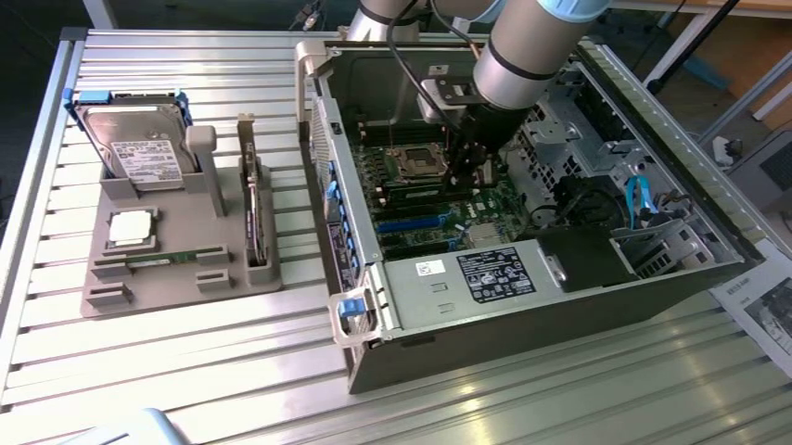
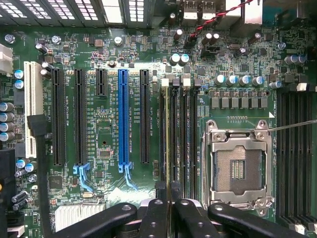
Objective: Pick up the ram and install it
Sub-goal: 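Insert the ram into the slot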
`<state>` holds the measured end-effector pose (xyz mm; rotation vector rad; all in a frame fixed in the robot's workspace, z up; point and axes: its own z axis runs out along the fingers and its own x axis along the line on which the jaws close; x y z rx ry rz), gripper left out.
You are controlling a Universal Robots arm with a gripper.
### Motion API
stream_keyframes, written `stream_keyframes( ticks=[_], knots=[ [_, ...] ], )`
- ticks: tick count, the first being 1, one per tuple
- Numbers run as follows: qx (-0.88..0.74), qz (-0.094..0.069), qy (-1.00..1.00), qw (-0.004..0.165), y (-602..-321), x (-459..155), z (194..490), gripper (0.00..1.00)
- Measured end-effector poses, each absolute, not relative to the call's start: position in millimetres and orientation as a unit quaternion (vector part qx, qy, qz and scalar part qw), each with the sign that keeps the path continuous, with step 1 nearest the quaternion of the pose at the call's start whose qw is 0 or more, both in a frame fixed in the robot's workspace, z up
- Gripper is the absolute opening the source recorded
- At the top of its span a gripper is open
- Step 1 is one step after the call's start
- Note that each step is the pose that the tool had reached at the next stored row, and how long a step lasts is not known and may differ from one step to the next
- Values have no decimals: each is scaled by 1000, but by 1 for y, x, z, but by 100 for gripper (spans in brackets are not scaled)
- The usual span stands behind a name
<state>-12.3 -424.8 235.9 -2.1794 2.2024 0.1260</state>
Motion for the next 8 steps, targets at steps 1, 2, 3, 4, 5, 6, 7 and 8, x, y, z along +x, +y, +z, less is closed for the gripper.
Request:
stream_keyframes(
  ticks=[1, 2, 3, 4, 5, 6, 7, 8],
  knots=[
    [-703, 41, 710, 20, -425, -12, 236, 12],
    [-703, 41, 710, 20, -425, -12, 235, 12],
    [-703, 40, 710, 20, -425, -12, 235, 12],
    [-703, 40, 710, 20, -425, -12, 234, 12],
    [-703, 40, 710, 20, -425, -12, 234, 12],
    [-703, 40, 710, 20, -425, -12, 234, 12],
    [-703, 40, 710, 20, -425, -12, 233, 12],
    [-703, 40, 710, 21, -425, -13, 233, 12]
  ],
)
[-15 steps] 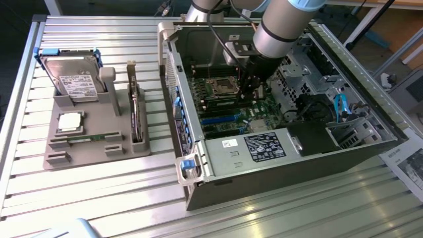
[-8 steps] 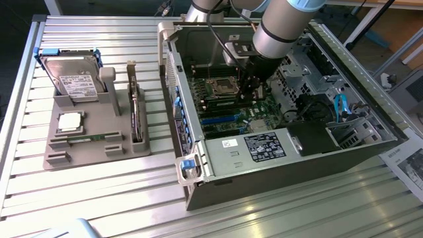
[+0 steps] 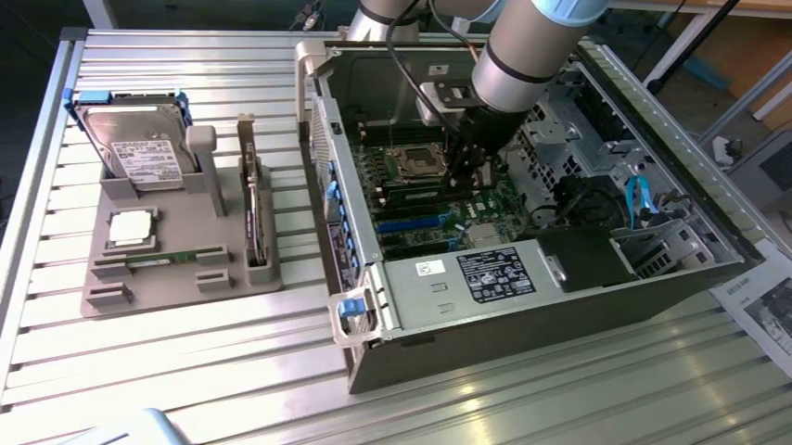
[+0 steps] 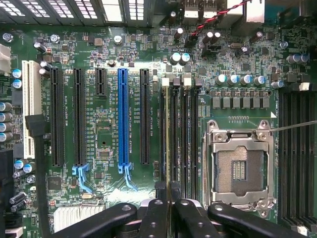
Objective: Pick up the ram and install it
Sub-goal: 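Insert the ram into the slot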
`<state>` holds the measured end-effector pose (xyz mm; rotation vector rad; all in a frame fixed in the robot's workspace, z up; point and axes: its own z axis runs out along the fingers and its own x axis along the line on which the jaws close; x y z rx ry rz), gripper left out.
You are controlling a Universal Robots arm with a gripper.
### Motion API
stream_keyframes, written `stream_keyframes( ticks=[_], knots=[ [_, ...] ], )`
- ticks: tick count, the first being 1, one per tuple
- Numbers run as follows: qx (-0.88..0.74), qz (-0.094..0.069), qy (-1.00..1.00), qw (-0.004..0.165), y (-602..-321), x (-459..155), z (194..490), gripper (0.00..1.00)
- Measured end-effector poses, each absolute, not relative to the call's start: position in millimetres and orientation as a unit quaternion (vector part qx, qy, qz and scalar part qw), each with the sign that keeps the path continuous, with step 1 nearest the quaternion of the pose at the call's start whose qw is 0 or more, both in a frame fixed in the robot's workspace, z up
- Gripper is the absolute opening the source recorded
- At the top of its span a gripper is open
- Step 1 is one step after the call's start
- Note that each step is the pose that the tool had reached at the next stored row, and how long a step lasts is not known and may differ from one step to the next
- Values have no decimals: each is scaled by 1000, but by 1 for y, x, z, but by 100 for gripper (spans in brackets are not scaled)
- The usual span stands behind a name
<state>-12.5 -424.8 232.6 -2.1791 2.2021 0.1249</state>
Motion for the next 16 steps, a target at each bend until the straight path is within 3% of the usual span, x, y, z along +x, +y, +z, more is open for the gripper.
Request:
stream_keyframes(
  ticks=[10, 13, 14, 16],
  knots=[
    [-703, 40, 710, 21, -425, -13, 232, 12],
    [-703, 40, 710, 21, -425, -13, 232, 19],
    [-703, 40, 710, 21, -425, -13, 232, 25],
    [-703, 40, 710, 21, -425, -13, 232, 25]
  ],
)
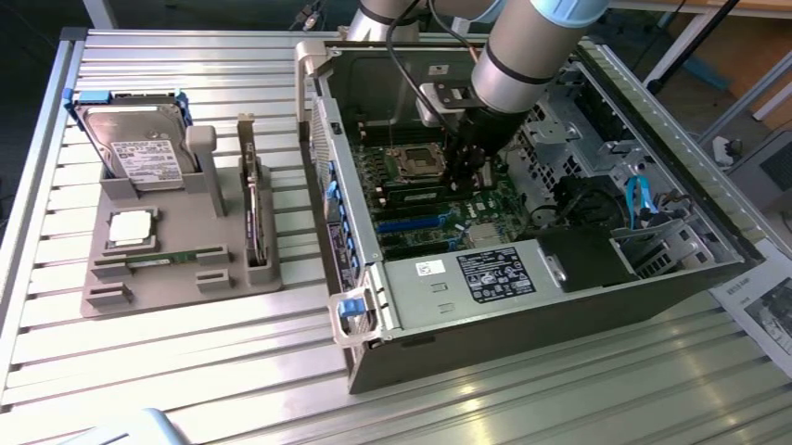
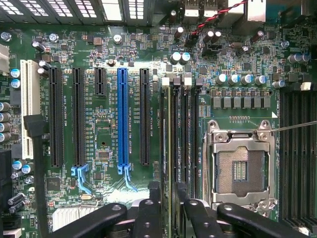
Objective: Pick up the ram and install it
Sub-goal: 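Insert the ram into the slot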
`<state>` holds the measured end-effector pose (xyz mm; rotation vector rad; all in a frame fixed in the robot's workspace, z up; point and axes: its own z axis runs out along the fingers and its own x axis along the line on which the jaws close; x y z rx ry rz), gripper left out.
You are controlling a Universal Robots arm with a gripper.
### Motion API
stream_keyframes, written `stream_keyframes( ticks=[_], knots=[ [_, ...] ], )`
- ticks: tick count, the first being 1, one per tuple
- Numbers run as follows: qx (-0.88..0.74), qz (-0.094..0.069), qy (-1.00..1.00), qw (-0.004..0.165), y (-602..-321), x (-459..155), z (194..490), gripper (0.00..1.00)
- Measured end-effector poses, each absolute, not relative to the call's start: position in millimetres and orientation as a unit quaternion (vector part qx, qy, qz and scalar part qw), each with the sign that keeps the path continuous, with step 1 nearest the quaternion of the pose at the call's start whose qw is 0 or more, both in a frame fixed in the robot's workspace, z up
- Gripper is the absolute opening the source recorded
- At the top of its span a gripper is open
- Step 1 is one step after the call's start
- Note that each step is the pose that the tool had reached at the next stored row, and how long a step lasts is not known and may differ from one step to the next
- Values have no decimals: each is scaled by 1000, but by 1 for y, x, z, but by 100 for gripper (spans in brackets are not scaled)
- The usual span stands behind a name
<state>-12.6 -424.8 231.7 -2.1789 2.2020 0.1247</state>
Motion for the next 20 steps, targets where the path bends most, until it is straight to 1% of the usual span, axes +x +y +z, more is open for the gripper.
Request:
stream_keyframes(
  ticks=[9, 14, 18, 20],
  knots=[
    [-703, 39, 710, 19, -425, -13, 239, 25],
    [-703, 38, 710, 18, -425, -13, 260, 25],
    [-703, 38, 710, 17, -425, -12, 271, 25],
    [-703, 37, 710, 17, -424, -13, 283, 25]
  ],
)
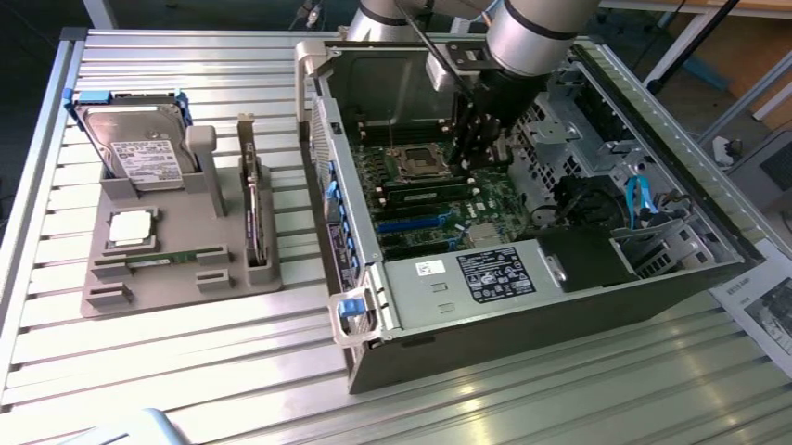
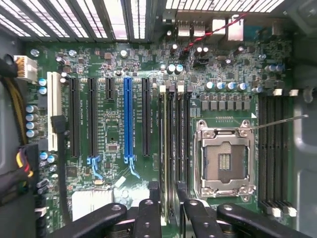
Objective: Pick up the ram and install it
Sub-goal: 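Insert the ram into the slot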
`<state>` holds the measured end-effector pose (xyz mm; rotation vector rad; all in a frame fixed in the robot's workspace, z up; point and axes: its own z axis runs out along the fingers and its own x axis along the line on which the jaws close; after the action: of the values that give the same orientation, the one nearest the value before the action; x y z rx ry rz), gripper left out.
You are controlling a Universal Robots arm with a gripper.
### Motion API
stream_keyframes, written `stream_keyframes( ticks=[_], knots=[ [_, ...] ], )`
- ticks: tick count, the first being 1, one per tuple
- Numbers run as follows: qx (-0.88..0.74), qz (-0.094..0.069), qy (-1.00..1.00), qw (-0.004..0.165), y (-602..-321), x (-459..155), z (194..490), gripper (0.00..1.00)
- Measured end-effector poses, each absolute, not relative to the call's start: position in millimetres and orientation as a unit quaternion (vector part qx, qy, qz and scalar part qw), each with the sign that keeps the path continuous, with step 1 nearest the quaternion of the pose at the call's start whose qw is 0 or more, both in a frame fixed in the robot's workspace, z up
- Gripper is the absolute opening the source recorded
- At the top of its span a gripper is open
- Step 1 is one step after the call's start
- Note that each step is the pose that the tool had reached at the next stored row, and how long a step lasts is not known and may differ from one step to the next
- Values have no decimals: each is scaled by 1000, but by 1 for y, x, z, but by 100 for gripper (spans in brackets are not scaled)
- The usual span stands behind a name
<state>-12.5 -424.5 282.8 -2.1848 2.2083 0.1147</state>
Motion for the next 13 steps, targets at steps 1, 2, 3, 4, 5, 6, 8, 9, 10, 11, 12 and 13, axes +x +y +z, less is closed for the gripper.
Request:
stream_keyframes(
  ticks=[1, 2, 3, 4, 5, 6, 8, 9, 10, 11, 12, 13],
  knots=[
    [-703, 37, 710, 16, -424, -13, 288, 25],
    [-703, 36, 710, 16, -424, -13, 295, 25],
    [-703, 36, 710, 15, -424, -13, 301, 25],
    [-703, 35, 710, 15, -424, -13, 306, 25],
    [-703, 35, 710, 15, -424, -13, 310, 25],
    [-703, 35, 710, 14, -424, -13, 314, 25],
    [-703, 34, 710, 14, -424, -13, 324, 25],
    [-703, 34, 710, 14, -424, -13, 327, 25],
    [-703, 34, 710, 13, -424, -13, 331, 25],
    [-703, 34, 710, 13, -424, -13, 335, 25],
    [-703, 33, 710, 13, -424, -13, 340, 25],
    [-703, 33, 710, 13, -424, -13, 342, 25]
  ],
)
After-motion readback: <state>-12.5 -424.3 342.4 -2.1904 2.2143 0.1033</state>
